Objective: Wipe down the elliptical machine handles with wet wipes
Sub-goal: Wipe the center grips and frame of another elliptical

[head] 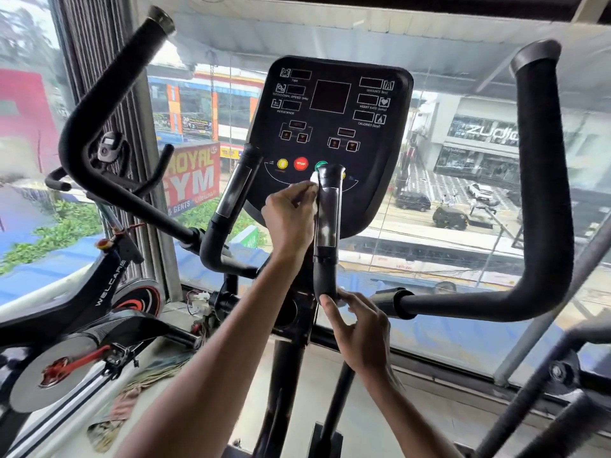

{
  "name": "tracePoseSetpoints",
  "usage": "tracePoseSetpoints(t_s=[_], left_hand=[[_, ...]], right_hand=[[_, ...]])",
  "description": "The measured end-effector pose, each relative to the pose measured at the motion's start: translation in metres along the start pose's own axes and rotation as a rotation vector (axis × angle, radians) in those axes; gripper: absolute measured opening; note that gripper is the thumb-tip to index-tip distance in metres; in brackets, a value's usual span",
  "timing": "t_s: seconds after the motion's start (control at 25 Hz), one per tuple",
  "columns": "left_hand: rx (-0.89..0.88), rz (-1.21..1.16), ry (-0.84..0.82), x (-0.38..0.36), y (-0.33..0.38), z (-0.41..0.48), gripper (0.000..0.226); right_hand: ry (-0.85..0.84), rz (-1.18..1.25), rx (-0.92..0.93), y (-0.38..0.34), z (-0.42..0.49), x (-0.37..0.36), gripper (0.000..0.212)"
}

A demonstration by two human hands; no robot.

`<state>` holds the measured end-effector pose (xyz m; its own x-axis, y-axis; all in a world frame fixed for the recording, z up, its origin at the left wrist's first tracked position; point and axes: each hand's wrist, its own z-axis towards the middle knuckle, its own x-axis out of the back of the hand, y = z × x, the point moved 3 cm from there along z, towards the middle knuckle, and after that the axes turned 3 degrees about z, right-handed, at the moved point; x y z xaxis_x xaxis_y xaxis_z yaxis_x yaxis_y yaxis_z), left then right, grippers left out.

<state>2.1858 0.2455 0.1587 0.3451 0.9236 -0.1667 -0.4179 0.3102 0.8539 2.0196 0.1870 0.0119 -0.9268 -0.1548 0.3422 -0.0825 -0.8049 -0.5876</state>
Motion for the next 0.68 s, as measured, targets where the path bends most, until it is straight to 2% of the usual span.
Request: tracePoseSetpoints(t_s=[0.12, 0.32, 0.44, 0.68], left_hand=[[-0.019, 0.027, 0.040, -0.011, 0.003, 0.015, 0.012], [-0.011, 0.005, -0.029, -0.001, -0.014, -0.002, 0.012], [0.035, -0.014, -0.006, 0.000, -0.008, 0.001, 0.012], [0.070, 0.070, -0.074, 0.036, -0.046, -0.079, 0.015]], right_hand=[[-0.009, -0.007, -0.001, 0.001, 0.000, -0.001, 0.044], [-0.006, -0.021, -0.008, 0.005, -0.001, -0.003, 0.045], [-0.015, -0.017, -0.020, 0.007, -0.001, -0.004, 0.045], [0.003, -0.025, -0.004, 0.006, 0.000, -0.005, 0.054]])
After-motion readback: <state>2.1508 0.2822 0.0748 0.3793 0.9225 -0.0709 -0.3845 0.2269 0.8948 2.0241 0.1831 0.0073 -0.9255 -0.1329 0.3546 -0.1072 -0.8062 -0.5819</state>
